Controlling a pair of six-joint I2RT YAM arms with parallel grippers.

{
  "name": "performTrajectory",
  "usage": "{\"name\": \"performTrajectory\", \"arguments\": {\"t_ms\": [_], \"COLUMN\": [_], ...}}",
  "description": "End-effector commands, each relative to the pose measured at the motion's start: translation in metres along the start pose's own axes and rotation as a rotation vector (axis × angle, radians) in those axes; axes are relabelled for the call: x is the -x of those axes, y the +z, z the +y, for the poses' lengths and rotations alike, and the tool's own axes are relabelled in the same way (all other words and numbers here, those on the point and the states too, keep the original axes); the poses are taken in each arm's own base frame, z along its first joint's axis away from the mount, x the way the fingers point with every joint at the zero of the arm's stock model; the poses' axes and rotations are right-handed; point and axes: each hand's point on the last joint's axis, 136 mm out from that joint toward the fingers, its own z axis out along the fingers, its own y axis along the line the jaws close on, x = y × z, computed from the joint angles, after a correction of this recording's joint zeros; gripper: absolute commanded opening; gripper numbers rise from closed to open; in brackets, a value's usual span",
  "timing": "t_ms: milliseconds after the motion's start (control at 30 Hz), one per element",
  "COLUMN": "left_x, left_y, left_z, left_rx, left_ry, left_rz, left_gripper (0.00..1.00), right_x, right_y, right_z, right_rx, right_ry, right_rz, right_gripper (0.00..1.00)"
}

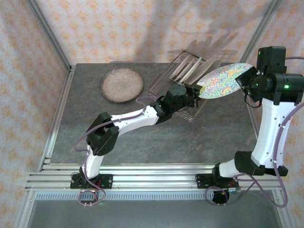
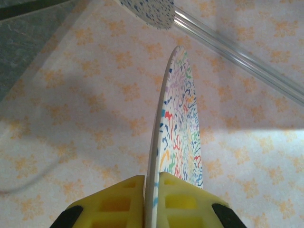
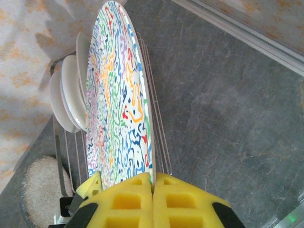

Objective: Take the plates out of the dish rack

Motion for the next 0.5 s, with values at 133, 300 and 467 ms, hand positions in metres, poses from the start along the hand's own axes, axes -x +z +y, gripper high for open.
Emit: {"name": "performTrajectory", "arguments": {"t_ms": [133,300,467], "left_x": [-0.033,-0.032,-0.015], "left_y": [-0.026,-0.043,-0.057], "left_z": [-0.066,-0.116,-0.147], "left_rx": [-0.157,-0.248,-0.3], "left_ry": [0.019,0.131,0.205], "left_rz": [0.13,0.169,0.168], "left_gripper": [0.0,0.0,0.0], "right_x": [0.003,0.003,0.005], "right_y": [-0.022,-0.023,-0.021], "right_z": [0.039,0.077,0.106], "right_rx": [0.249,0.418,0.525], "right_ry": [0.006,-0.018,-0.027], "right_rz": [-0.029,0.015,0.055], "right_gripper": [0.0,0.17,0.46]}}
